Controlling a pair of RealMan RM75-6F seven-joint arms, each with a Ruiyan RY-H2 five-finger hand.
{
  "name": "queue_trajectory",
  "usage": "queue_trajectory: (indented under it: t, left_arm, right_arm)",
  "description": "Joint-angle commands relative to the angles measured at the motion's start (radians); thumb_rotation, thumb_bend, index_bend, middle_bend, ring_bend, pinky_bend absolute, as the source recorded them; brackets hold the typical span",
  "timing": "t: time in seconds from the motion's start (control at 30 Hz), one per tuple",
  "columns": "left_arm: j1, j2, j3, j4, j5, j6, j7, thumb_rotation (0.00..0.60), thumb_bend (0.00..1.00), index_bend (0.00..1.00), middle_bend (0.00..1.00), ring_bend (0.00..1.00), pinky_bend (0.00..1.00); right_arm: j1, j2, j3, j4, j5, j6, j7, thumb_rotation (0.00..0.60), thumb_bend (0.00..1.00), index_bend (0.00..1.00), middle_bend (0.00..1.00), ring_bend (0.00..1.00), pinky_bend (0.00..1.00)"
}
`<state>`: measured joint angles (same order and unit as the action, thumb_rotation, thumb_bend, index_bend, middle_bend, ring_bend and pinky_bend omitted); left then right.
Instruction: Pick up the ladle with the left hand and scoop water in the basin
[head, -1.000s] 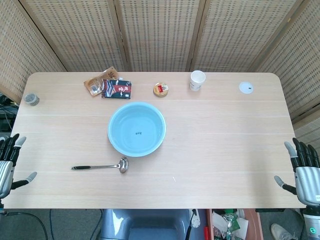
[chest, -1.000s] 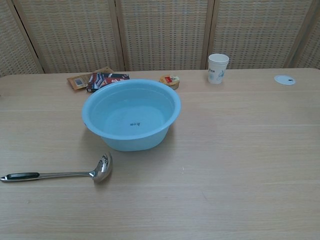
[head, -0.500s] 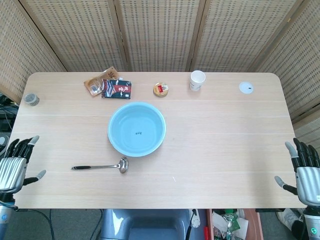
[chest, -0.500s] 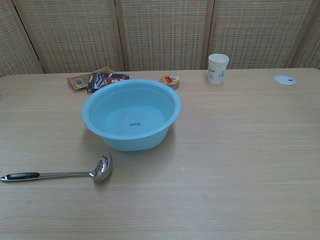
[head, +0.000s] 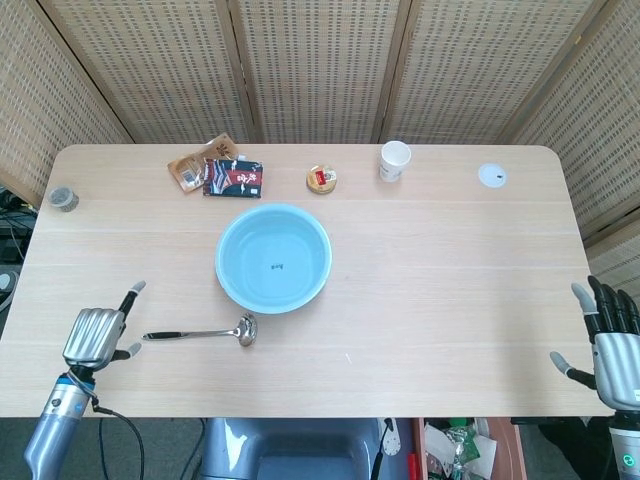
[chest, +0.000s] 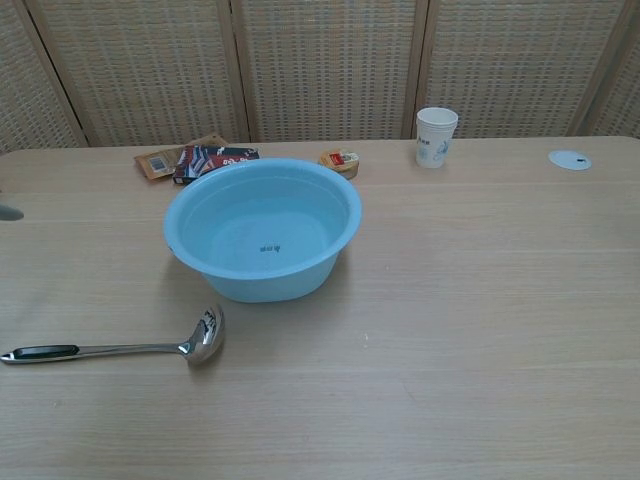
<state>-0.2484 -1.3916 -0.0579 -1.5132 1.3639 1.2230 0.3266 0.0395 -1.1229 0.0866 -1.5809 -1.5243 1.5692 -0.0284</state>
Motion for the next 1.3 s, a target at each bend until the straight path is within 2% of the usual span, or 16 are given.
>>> queue_trajectory:
  t: [0.03, 0.17, 0.27, 0.33, 0.47, 0.87, 1.0, 1.3]
  left_arm:
    - [-0.030, -0.033, -0.010, 0.017, -0.073, -0.073, 0.034, 0.600, 0.18, 0.23, 1.00, 1.00, 1.00]
    - [-0.052, -0.048, -0.014, 0.020, -0.131, -0.128, 0.060, 0.600, 0.18, 0.35, 1.00, 1.00, 1.00]
    - [-0.066, -0.056, -0.019, 0.020, -0.163, -0.154, 0.075, 0.600, 0.19, 0.38, 1.00, 1.00, 1.00]
    - [-0.073, -0.063, -0.022, 0.022, -0.179, -0.163, 0.085, 0.600, 0.20, 0.38, 1.00, 1.00, 1.00]
    - [-0.088, -0.077, -0.025, 0.022, -0.205, -0.179, 0.099, 0.600, 0.31, 0.41, 1.00, 1.00, 1.00]
    - [-0.125, -0.113, -0.021, 0.049, -0.263, -0.228, 0.113, 0.600, 0.31, 0.44, 1.00, 1.00, 1.00]
    - [-0.131, -0.129, -0.018, 0.069, -0.283, -0.232, 0.124, 0.600, 0.37, 0.48, 1.00, 1.00, 1.00]
    - [-0.144, -0.143, -0.016, 0.078, -0.305, -0.231, 0.133, 0.600, 0.37, 0.48, 1.00, 1.00, 1.00]
  right_arm:
    - [0.001, 0.000, -0.001, -0.001, -0.002, -0.003, -0.001, 0.600, 0.00, 0.00, 0.00, 0.00, 0.00]
    - [0.005, -0.001, -0.004, 0.000, -0.002, -0.012, -0.005, 0.600, 0.00, 0.00, 0.00, 0.00, 0.00]
    - [0.006, -0.001, -0.004, -0.001, 0.001, -0.017, -0.004, 0.600, 0.00, 0.00, 0.00, 0.00, 0.00]
    - [0.006, 0.000, -0.003, -0.001, 0.003, -0.017, -0.002, 0.600, 0.00, 0.00, 0.00, 0.00, 0.00]
    - [0.007, 0.002, -0.003, -0.003, 0.005, -0.021, 0.005, 0.600, 0.00, 0.00, 0.00, 0.00, 0.00]
    - [0.010, 0.013, -0.008, -0.012, 0.009, -0.038, 0.022, 0.600, 0.00, 0.00, 0.00, 0.00, 0.00]
    - [0.011, 0.016, -0.010, -0.014, 0.009, -0.042, 0.025, 0.600, 0.00, 0.00, 0.00, 0.00, 0.00]
    - [0.013, 0.020, -0.012, -0.015, 0.008, -0.047, 0.031, 0.600, 0.00, 0.00, 0.00, 0.00, 0.00]
